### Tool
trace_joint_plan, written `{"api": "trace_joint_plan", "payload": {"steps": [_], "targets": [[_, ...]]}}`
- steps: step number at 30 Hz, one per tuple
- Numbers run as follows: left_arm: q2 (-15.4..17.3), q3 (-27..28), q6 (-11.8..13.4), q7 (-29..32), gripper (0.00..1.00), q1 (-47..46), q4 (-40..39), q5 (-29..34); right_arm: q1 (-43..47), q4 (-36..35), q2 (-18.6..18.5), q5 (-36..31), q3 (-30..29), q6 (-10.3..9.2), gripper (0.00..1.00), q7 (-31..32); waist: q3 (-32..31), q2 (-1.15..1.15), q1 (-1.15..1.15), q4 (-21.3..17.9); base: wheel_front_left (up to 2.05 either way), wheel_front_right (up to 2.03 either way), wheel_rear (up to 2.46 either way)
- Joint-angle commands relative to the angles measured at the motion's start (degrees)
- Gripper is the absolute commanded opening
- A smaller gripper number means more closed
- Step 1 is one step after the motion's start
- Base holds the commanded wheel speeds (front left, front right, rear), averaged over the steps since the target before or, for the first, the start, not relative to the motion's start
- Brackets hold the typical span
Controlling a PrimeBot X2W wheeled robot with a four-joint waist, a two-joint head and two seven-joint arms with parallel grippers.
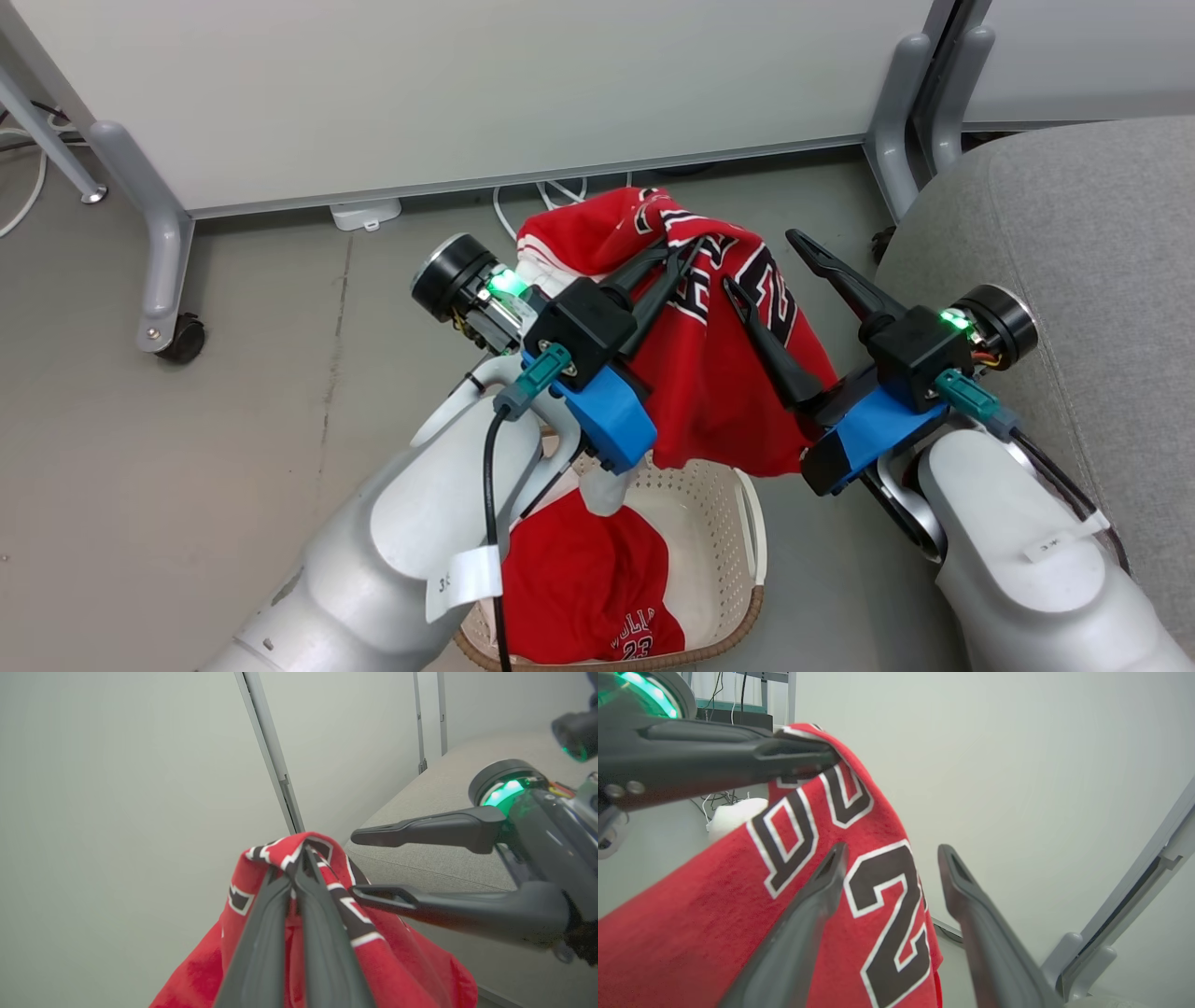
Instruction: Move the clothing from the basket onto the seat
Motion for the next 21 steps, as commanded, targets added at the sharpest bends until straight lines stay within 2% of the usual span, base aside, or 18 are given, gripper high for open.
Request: {"api": "trace_joint_plan", "payload": {"steps": [1,12,21], "targets": [[-0.1,-0.1,-0.2,-0.3,0.00,0.1,-0.3,0.4,-1.1,0.9,-0.6,0.6,0.6,0.01,1.00,0.0,0.0,0.00,0.00,0.1,0.00,0.00,0.00],[-0.8,-2.1,-0.5,-0.3,0.00,0.2,-1.7,0.4,-5.9,8.4,-2.6,5.7,9.1,0.01,1.00,0.0,0.1,0.00,0.00,0.9,0.00,0.00,0.00],[-0.8,-3.8,-0.6,-0.3,0.00,-0.5,-2.9,0.5,-9.3,9.4,-3.3,9.1,13.0,0.01,1.00,0.0,1.0,0.00,0.00,1.5,0.00,0.00,0.00]]}}
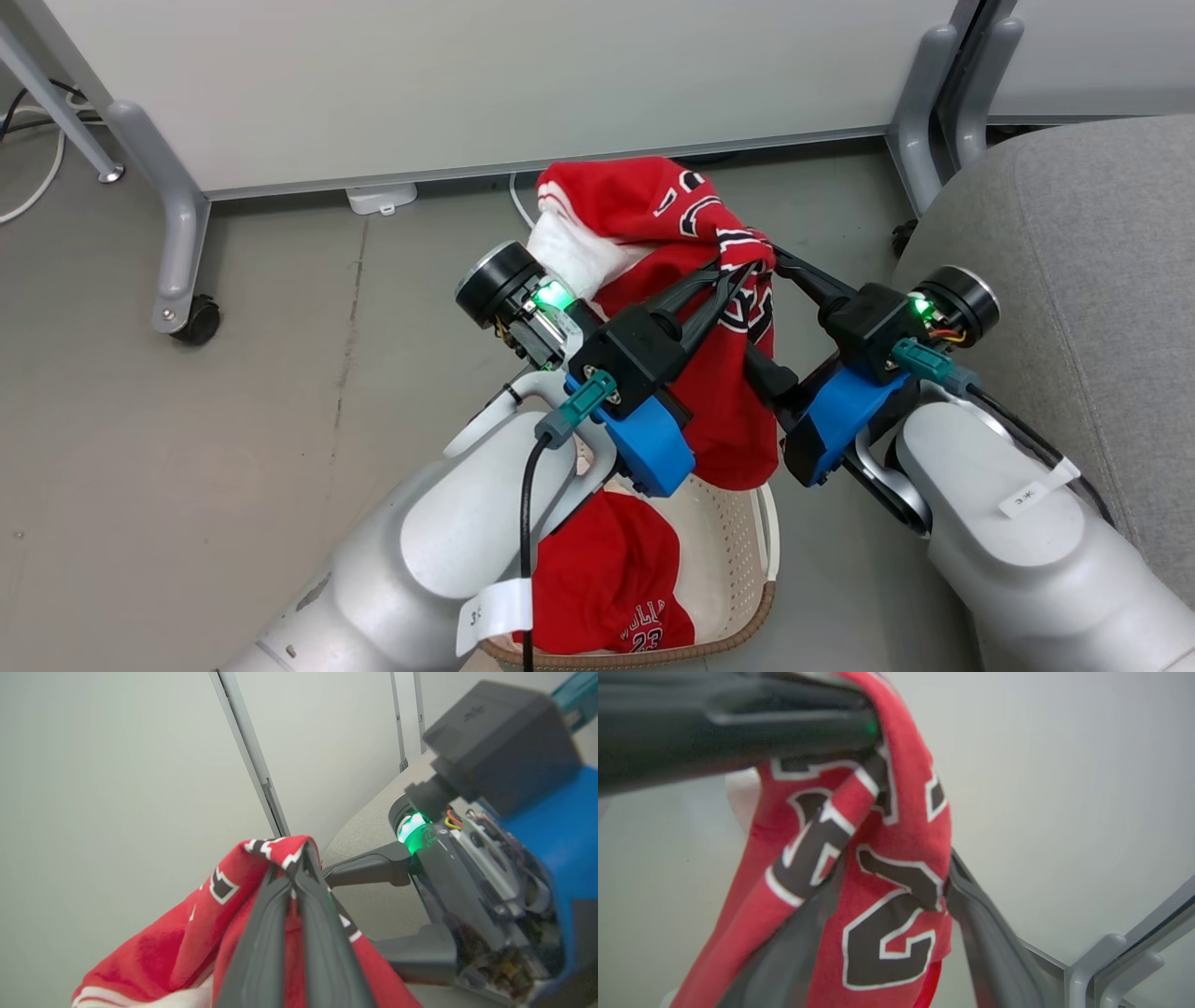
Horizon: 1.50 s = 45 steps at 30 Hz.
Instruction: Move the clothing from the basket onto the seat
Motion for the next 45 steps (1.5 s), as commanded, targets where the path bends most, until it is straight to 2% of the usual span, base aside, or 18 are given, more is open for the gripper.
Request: {"api": "trace_joint_plan", "payload": {"steps": [1,8,9,10,11,34,35,36,45], "targets": [[0.0,-0.2,-0.4,-0.3,0.00,-0.6,-0.4,0.0,-1.0,0.3,-0.3,0.3,0.6,0.01,1.00,0.0,0.1,0.00,0.00,0.1,0.00,0.00,0.00],[0.1,-0.9,-0.3,-0.3,0.00,-1.3,-1.6,-0.5,-1.9,0.9,0.1,1.8,2.4,0.01,1.00,0.0,0.4,0.00,0.00,0.7,0.00,0.00,0.00],[0.2,-0.9,-0.3,-0.3,0.00,-1.3,-1.7,-0.6,-1.8,1.3,0.2,2.2,2.8,0.01,0.78,0.0,0.5,0.00,0.00,0.7,0.00,0.00,0.00],[0.3,-0.8,-0.3,-0.3,0.00,-1.3,-1.8,-0.6,-1.8,1.4,0.2,2.4,3.0,0.01,0.21,0.0,0.5,0.00,0.00,0.8,0.00,0.00,0.00],[0.4,-0.8,-0.3,-0.3,0.00,-1.4,-1.9,-0.7,-1.8,1.7,0.2,2.9,3.1,0.01,0.00,0.0,0.5,0.00,0.00,0.8,0.00,0.00,0.00],[0.8,0.5,-0.3,-0.3,0.00,-1.1,-1.8,-0.1,-1.5,1.0,-0.5,4.2,3.5,0.01,0.00,0.0,0.7,0.00,0.00,0.4,0.00,0.00,0.00],[0.7,0.7,-0.2,-0.3,0.66,-1.1,-1.9,0.0,-1.5,0.9,-0.5,4.2,3.4,0.01,0.00,0.0,0.7,0.00,0.00,0.4,0.00,0.00,0.00],[0.7,0.9,0.0,-0.3,1.00,-0.9,-1.9,0.0,-1.5,0.8,-0.6,4.2,3.3,0.01,0.00,0.0,0.7,0.00,0.00,0.4,0.00,0.00,0.00],[0.7,1.8,0.0,-0.3,1.00,-0.1,-1.5,0.7,0.1,-0.1,0.0,3.7,0.4,0.01,0.00,0.0,0.7,0.00,0.00,0.4,0.00,0.00,0.00]]}}
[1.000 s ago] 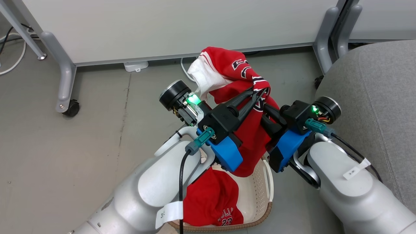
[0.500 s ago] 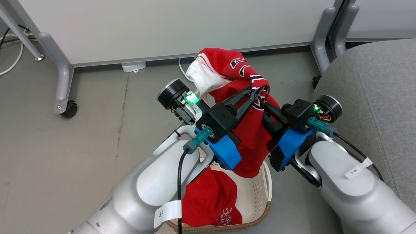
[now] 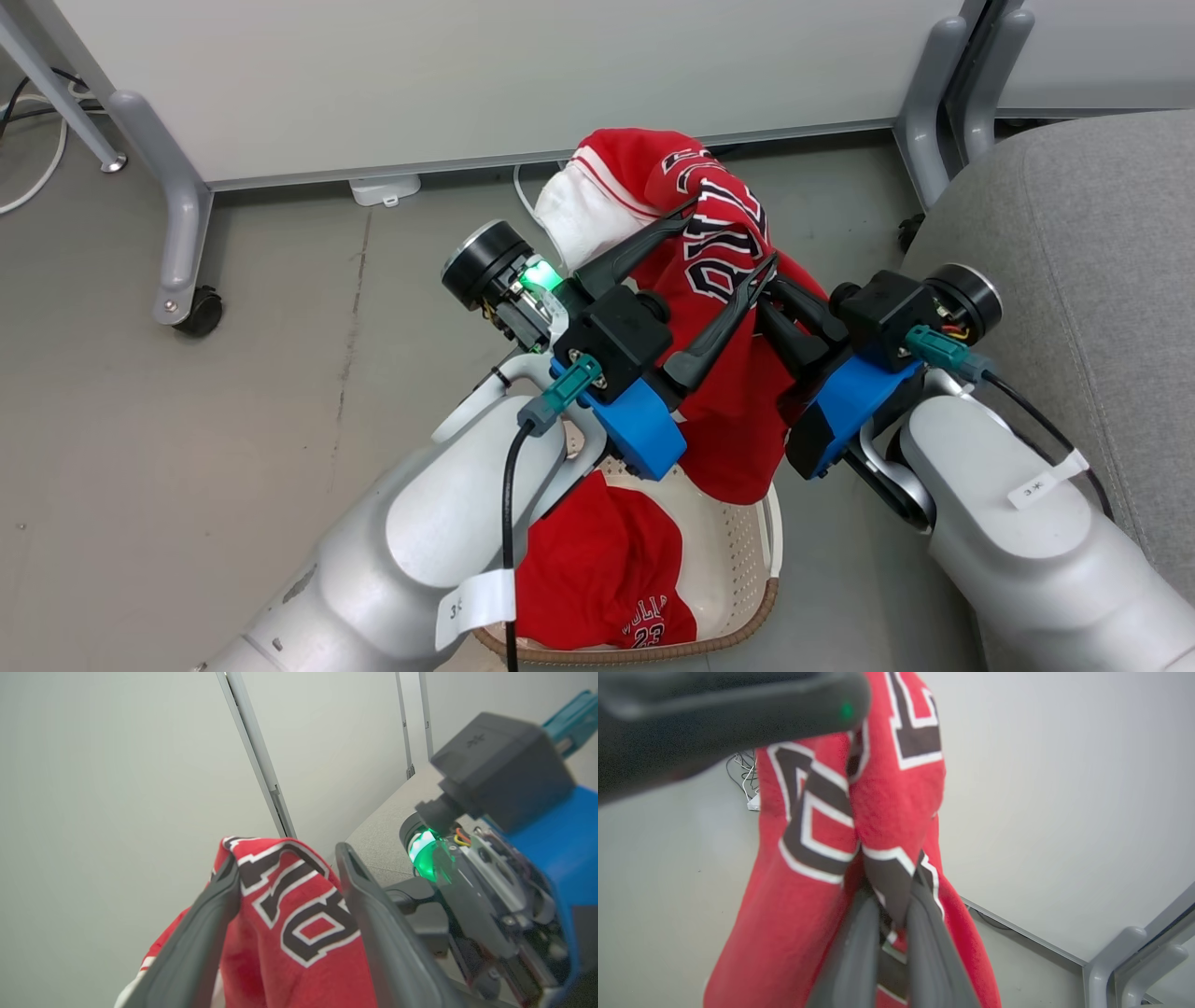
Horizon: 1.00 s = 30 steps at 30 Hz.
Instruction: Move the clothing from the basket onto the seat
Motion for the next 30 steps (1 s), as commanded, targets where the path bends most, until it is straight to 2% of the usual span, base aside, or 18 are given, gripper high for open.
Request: {"api": "trace_joint_plan", "payload": {"steps": [1,13,30], "targets": [[0.0,0.3,0.1,-0.3,1.00,0.7,0.3,0.3,1.2,-0.4,0.3,-0.2,-0.9,0.01,0.00,0.0,0.0,0.00,0.00,0.0,0.00,0.00,0.00],[0.5,1.1,0.1,-0.2,1.00,2.1,0.7,0.8,4.8,-2.6,1.4,-1.3,-9.1,0.01,0.00,0.0,0.9,0.00,0.00,-2.0,0.00,0.00,0.00],[0.6,-1.0,0.0,-0.2,1.00,2.8,0.3,0.5,11.0,-7.2,3.6,-4.1,-24.8,0.01,0.00,0.0,4.0,0.00,0.00,-10.6,0.00,0.00,0.00]]}}
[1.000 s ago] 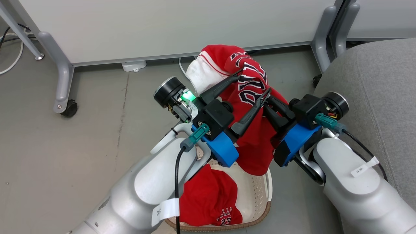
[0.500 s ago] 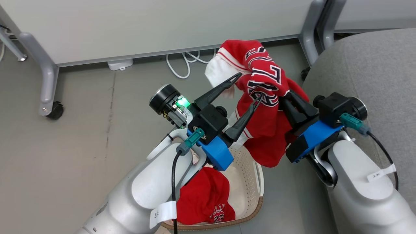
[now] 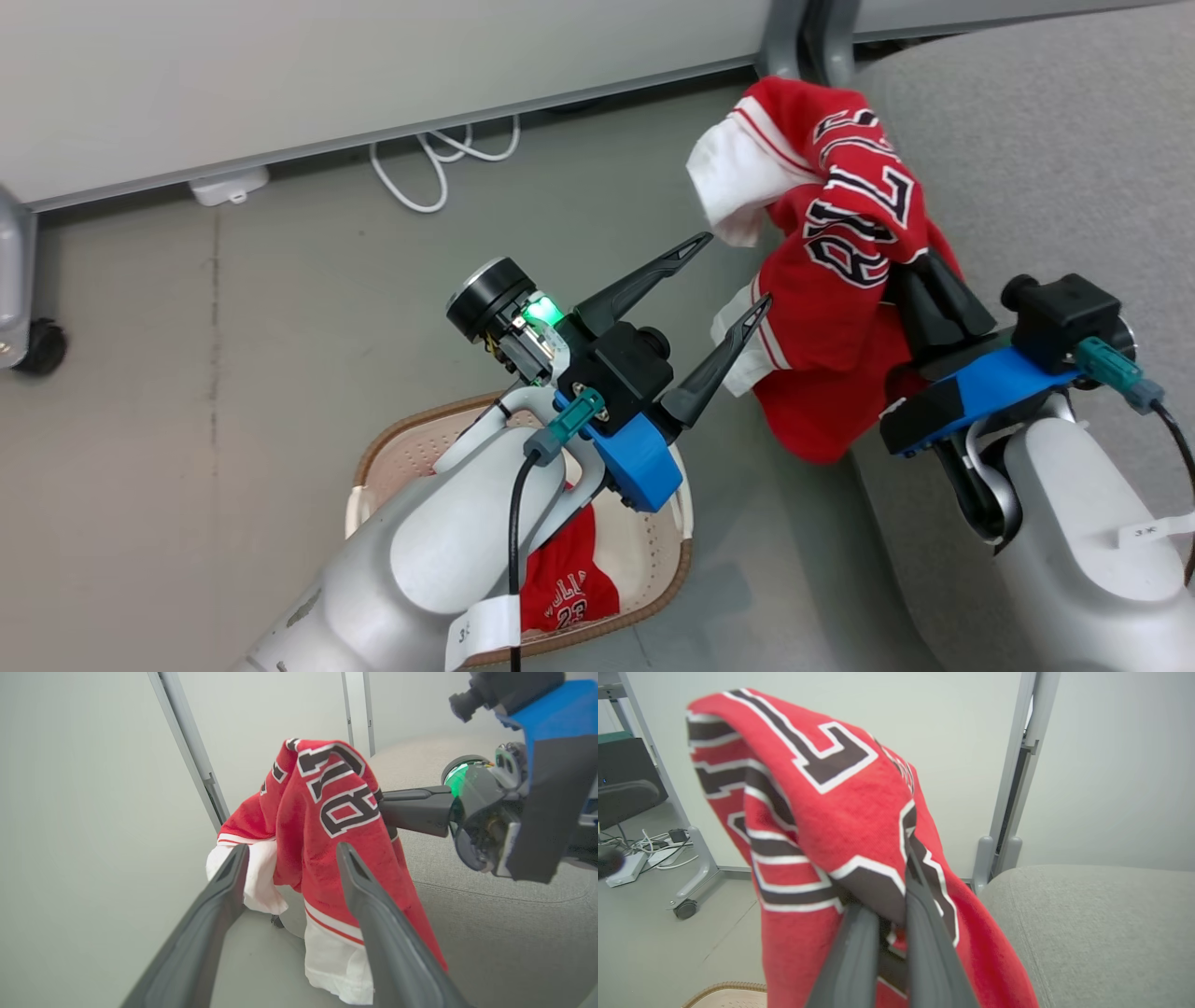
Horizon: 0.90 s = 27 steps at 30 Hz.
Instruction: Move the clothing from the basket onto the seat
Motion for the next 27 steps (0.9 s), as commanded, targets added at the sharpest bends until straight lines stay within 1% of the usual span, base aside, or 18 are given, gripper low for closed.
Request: {"api": "trace_joint_plan", "payload": {"steps": [1,10,16,21,27], "targets": [[0.2,-0.1,0.0,-0.2,1.00,0.2,-0.1,0.0,0.7,-0.8,0.3,-0.3,-1.1,0.01,0.00,0.0,0.8,0.00,0.00,-1.5,0.00,0.00,0.00],[0.4,-2.0,0.0,-0.2,1.00,-1.0,0.1,0.1,3.4,-3.2,1.4,-1.8,-7.7,0.01,0.00,0.0,2.6,0.00,0.00,-6.9,0.00,0.00,0.00],[0.6,-3.6,-0.1,-0.2,1.00,-1.4,0.2,-0.2,5.0,-4.4,2.1,-2.3,-10.2,0.01,0.00,0.0,3.3,0.00,0.00,-10.0,0.00,0.00,0.00],[0.6,-4.8,-0.1,-0.2,1.00,-1.7,0.5,-0.5,6.7,-5.3,2.4,-2.4,-12.4,0.01,0.00,0.0,3.6,0.00,0.00,-11.7,0.00,0.00,0.00],[0.9,-5.5,-0.1,-0.2,1.00,-1.8,0.8,-0.9,8.2,-6.2,3.1,-2.7,-14.1,0.01,0.00,0.0,4.3,0.00,0.00,-12.8,0.00,0.00,0.00]]}}
